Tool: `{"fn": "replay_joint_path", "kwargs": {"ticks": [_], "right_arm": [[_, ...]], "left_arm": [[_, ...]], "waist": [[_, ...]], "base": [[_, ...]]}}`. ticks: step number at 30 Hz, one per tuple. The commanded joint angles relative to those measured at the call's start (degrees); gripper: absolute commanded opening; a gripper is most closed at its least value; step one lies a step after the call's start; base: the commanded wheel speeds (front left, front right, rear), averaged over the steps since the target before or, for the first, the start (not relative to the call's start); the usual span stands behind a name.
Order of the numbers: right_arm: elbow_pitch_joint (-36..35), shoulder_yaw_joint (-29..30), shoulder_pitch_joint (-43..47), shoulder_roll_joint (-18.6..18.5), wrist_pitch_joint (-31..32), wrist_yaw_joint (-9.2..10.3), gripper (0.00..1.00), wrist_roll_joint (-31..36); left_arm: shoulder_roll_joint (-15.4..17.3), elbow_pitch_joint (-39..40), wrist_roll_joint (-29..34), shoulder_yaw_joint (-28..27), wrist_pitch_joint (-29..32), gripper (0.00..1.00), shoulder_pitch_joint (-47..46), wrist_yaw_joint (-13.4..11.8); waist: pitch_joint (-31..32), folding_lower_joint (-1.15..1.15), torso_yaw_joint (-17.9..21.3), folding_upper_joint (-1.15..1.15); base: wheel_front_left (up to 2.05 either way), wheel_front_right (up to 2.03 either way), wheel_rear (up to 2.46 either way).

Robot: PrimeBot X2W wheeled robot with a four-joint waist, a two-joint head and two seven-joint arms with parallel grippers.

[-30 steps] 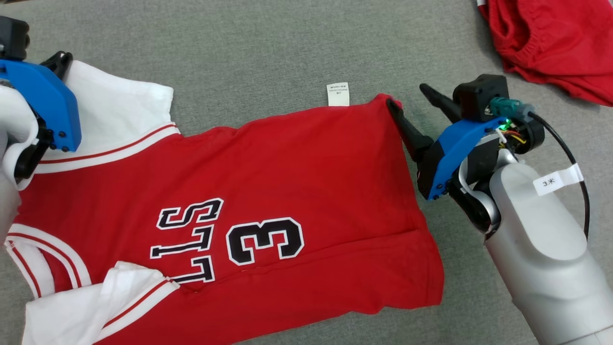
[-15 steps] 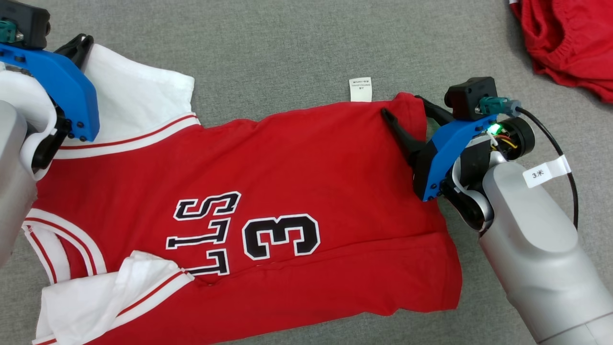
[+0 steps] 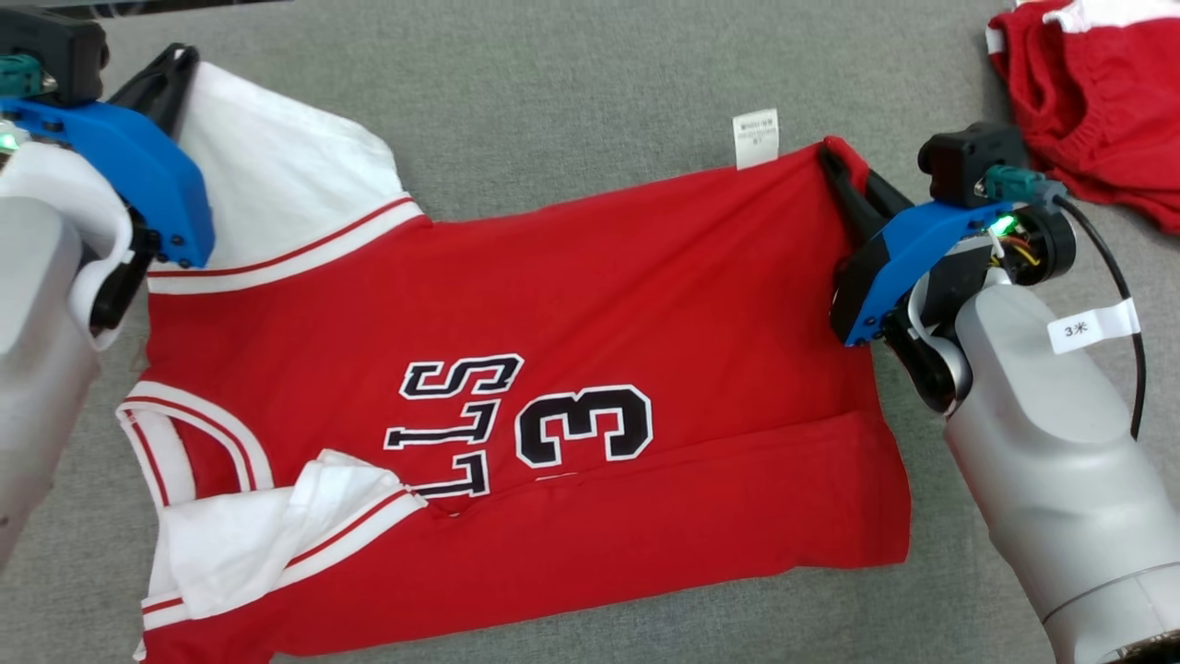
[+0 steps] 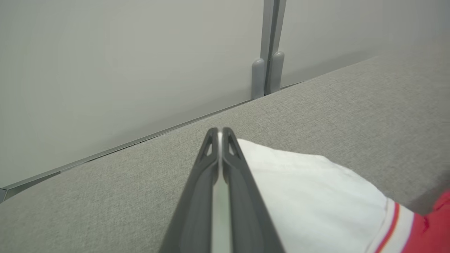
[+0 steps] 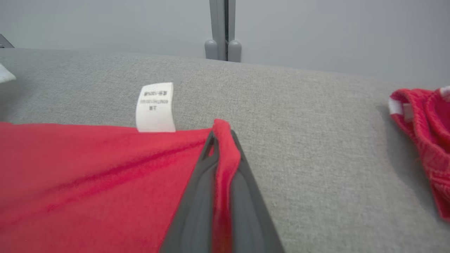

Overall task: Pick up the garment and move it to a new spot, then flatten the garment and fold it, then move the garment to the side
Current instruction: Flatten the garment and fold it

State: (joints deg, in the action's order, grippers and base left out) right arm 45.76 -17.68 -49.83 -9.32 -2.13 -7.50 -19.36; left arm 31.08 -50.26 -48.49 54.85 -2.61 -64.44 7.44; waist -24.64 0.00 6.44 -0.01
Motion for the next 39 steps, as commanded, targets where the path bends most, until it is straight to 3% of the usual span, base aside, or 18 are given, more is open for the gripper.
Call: {"fn": "replay_joint_path", "kwargs": {"ticks": [1,13,28,32,39], "right_arm": [[0.9,-0.06,-0.38,0.23,-0.78,0.01,0.0,0.39],[3.69,-1.77,5.86,-1.23,-9.17,0.0,0.0,-0.14],[-2.12,2.83,15.8,-3.41,-13.08,0.0,0.0,3.63],[-6.44,5.11,19.23,-3.43,-13.11,0.0,0.0,4.67],[-14.0,8.58,26.68,-2.63,-13.14,0.0,0.0,5.49]], "left_arm": [[-0.47,0.07,-0.54,0.3,-0.98,0.0,0.64,0.03],[-1.37,5.77,-2.25,0.29,-10.68,0.0,10.25,-0.9],[5.02,33.31,-1.38,-7.81,-12.61,0.0,30.4,-12.47],[6.63,38.55,-0.42,-9.13,-12.62,0.0,34.66,-15.15],[7.72,44.04,0.22,-9.65,-12.62,0.0,40.84,-17.92]], "waist": [[0.53,0.0,-0.21,0.01],[5.03,0.0,-3.1,0.01],[8.18,0.0,-6.53,0.01],[8.86,0.0,-7.2,0.01],[10.24,0.0,-7.88,0.01]], "base": [[0.0,0.0,0.0],[0.0,0.0,0.0],[0.0,0.0,0.0],[0.0,0.0,0.0],[0.0,0.0,0.0]]}}
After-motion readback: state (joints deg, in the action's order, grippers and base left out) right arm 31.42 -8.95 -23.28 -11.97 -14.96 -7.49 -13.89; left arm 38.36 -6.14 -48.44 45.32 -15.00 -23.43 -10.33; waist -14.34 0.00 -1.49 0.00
